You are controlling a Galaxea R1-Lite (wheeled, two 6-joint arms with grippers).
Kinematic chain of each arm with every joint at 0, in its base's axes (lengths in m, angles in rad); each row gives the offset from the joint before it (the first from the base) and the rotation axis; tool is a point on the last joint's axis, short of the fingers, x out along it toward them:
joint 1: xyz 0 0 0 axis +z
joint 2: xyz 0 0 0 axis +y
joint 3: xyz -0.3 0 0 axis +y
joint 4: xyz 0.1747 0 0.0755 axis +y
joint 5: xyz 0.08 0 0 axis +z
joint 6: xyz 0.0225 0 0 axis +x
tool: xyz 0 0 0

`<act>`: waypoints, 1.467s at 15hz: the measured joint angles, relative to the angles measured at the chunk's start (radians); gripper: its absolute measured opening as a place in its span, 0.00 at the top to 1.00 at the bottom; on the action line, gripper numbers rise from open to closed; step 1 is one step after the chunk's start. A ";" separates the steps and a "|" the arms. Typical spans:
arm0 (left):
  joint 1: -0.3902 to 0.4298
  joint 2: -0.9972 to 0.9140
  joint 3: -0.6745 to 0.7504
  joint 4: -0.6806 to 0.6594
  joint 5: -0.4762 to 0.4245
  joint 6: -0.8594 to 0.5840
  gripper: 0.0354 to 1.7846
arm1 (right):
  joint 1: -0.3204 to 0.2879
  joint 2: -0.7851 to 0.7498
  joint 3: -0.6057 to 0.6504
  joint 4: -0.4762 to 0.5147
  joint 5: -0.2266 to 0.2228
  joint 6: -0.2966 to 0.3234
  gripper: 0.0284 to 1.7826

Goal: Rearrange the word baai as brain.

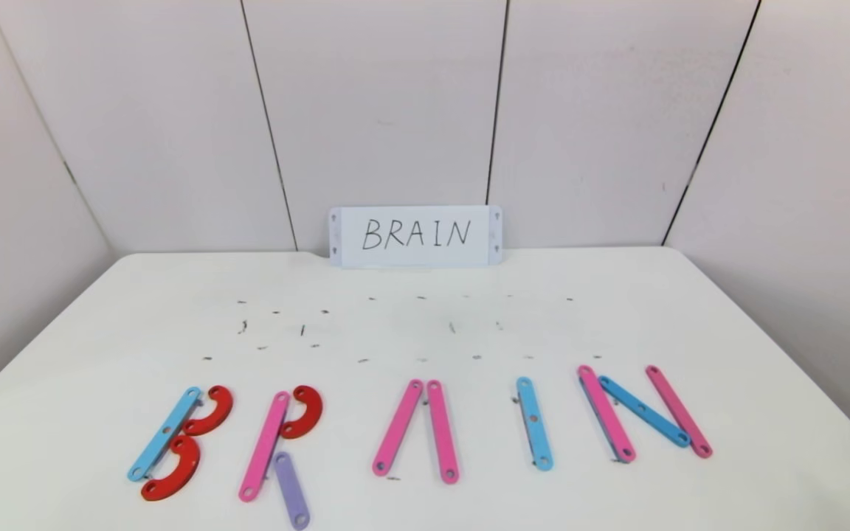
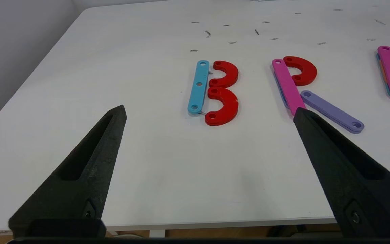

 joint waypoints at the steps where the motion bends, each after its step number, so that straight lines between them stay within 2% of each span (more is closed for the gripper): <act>1: 0.000 0.000 0.000 0.000 0.000 0.000 0.03 | 0.000 0.000 0.000 0.000 0.000 0.000 0.03; 22: 0.000 0.000 0.000 0.000 0.000 0.000 0.03 | 0.000 0.000 0.000 0.002 0.001 -0.015 0.03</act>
